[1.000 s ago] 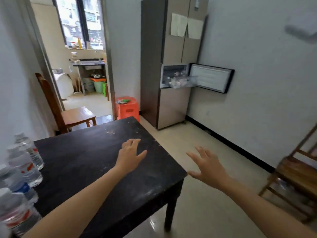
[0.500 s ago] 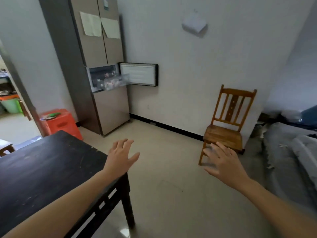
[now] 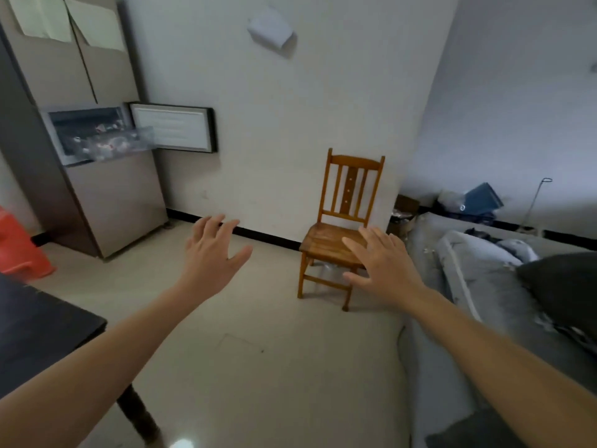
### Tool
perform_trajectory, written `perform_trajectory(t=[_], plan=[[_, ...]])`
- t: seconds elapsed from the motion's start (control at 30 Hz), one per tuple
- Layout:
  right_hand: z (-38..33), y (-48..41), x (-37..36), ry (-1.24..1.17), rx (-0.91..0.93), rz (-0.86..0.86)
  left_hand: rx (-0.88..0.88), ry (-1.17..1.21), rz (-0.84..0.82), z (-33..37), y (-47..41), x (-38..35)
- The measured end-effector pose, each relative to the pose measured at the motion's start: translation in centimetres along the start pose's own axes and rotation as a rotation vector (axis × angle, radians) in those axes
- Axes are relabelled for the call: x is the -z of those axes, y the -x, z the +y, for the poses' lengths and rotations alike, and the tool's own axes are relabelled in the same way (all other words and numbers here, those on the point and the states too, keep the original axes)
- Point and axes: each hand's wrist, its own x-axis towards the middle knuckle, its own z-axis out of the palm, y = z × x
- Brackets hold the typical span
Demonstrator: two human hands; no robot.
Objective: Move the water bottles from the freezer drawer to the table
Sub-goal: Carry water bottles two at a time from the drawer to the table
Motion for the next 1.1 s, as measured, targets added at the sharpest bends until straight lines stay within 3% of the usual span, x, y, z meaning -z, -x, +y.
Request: perform_trajectory(t=[0.27,0.57,0.77,1.1], plan=[[8.6,-0.4,0.4,0.160,0.041,0.154,-0.025,-0.034,-0.013,5.0,-3.3,-5.1],[19.8,-4.7,-4.5,0.178,-0.015,0.095,0.016,0.028,0.003,7.9,-11.5,-15.1],[27.9,-10.7,-7.3,0.290,0.081,0.059,0.063,0.072,-0.021,10.5,-18.8,-21.8],[31.3,-20.7,-14.4,0.081,0.136,0.134,0.103,-0.003,0.011,10.7,-26.1,-25.5]])
